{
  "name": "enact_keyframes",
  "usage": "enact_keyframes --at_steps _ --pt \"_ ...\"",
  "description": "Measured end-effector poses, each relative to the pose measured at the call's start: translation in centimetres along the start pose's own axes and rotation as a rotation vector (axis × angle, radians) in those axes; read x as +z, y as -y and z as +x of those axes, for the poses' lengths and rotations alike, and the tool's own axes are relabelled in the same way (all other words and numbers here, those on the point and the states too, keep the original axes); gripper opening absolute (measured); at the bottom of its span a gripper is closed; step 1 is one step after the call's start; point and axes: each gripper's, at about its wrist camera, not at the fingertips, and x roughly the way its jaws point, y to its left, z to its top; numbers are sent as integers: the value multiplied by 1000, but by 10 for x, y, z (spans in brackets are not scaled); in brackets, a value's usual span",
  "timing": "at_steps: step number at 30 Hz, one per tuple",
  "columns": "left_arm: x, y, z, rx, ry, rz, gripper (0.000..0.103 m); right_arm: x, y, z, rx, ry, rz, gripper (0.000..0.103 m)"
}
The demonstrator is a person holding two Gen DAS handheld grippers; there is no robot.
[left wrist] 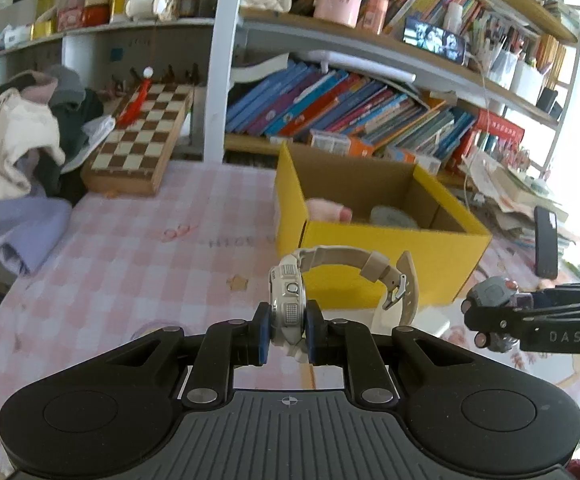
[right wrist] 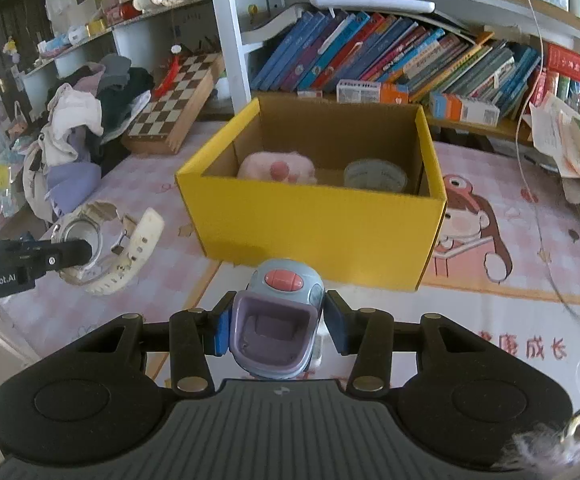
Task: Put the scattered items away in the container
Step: 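Carry the watch and purple device over the yellow box and lower them inside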
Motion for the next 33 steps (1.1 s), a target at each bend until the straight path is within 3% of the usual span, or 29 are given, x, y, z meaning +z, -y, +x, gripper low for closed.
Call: enact_keyframes --at_steps 12,21,33 --pt "54 25 24 6 73 89 16 53 39 8 -10 103 -18 44" --pt "97 52 69 8 36 218 16 112 72 36 16 163 -73 44" --pt "103 79 145 -6 -93 318 17 160 93 131 34 26 -111 44"
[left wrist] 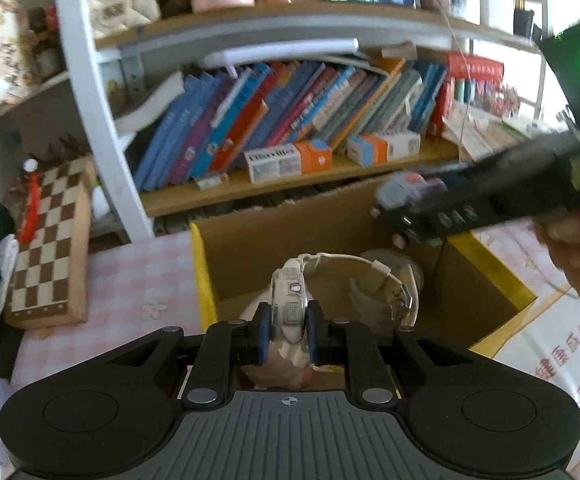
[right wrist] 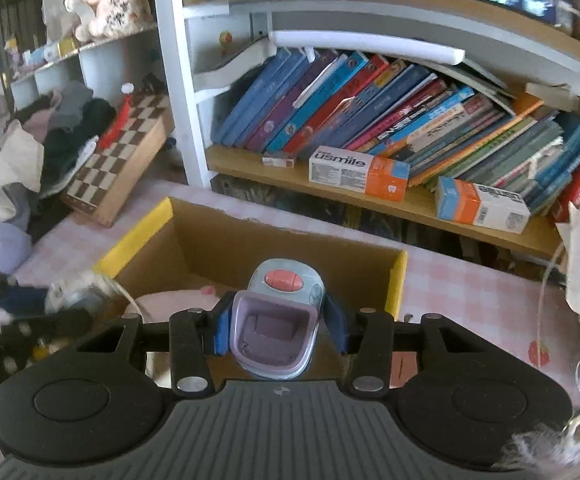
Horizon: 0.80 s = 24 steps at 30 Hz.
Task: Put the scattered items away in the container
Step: 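Carry the watch and purple device over the yellow box and lower them inside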
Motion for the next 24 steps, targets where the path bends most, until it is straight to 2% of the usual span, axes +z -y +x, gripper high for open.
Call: enact_keyframes --at_steps 6,14,21,23,24 --pt "3 15 38 -41 -96 52 17 20 -2 47 42 -94 -34 44" --pt "7 31 57 -132 -139 117 22 23 -10 99 69 -231 -91 44" --pt "3 41 64 -144 -158 137 24 20 -2 111 56 -246 -66 44" --pt "4 41 65 -135 -164 136 30 22 0 108 60 -231 -50 48" --pt "3 41 64 -125 -163 136 37 23 2 106 64 -223 -41 53"
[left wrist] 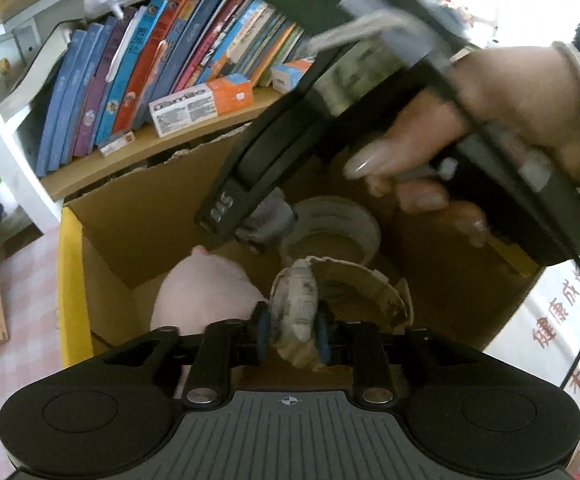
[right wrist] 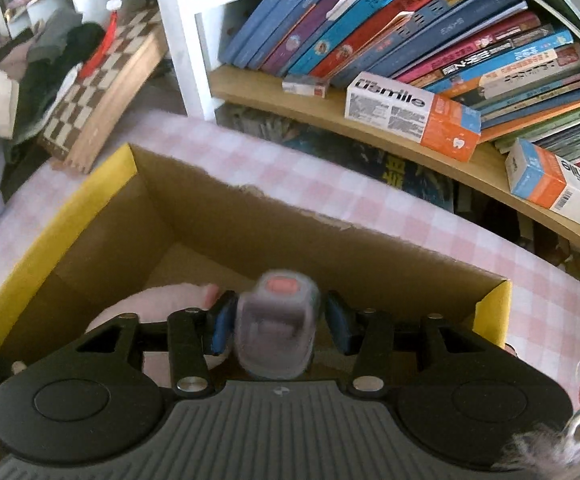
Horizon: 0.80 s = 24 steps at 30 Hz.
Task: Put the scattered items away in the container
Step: 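Carry the watch and purple device over the yellow box and lower them inside, then open both grippers to drop the watch and purple device into the box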
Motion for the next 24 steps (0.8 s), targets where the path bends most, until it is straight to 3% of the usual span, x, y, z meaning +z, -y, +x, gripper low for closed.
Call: enact_keyframes --at_steps 4,7,14,24 --pt "-2 -2 -9 40 24 0 59 1 5 -15 8 36 25 58" --pt "-3 -2 -22 42 65 0 66 -1 6 -27 10 56 39 59" --pt "-3 -3 -57 54 165 -22 69 -13 -5 -60 34 102 43 63" --pt "-15 2 -97 84 246 -27 70 -28 -33 -109 56 186 1 65"
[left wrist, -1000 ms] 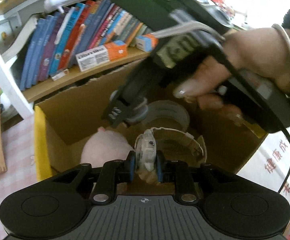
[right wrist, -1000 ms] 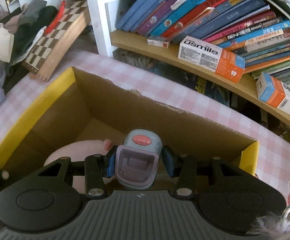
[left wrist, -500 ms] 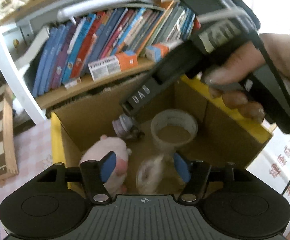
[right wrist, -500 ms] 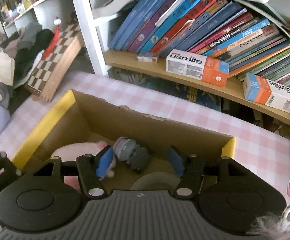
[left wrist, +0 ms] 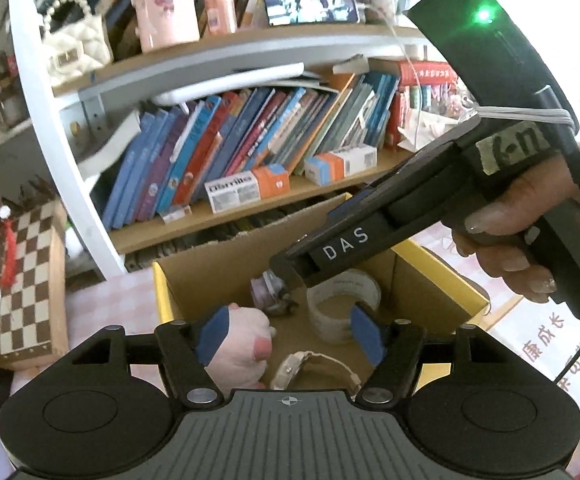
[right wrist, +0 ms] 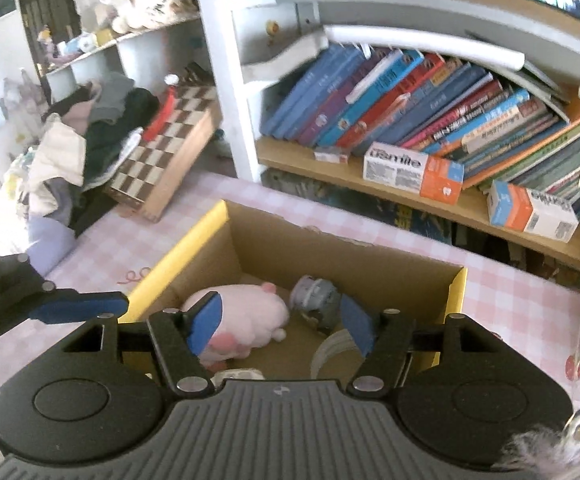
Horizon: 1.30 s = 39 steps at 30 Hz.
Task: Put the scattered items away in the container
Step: 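Open both grippers to drop the watch and purple device into the box, then withdraw both tools from the box toward the white adapters and pink USB stick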
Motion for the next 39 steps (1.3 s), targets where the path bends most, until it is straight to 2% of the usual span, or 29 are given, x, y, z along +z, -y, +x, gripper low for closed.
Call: enact_keyframes --at_steps 6,15,19,26,34,39 --pt "-11 2 -26 3 41 14 72 -8 -18 -28 -9 43 -13 65" --pt "-37 -3 -67 -8 76 -16 76 -36 -45 -76 -90 91 9 68" --pt "-50 -5 -89 -1 97 -28 81 -58 -57 -95 -143 101 27 68" --pt "-78 -8 -123 30 108 -72 83 -103 -76 -127 -231 119 62 68" --pt "-110 -10 -139 82 85 -152 85 -153 -100 -147 -320 113 72 69" --pt "-128 -2 -144 110 77 -163 88 -181 -111 -151 -358 96 103 72"
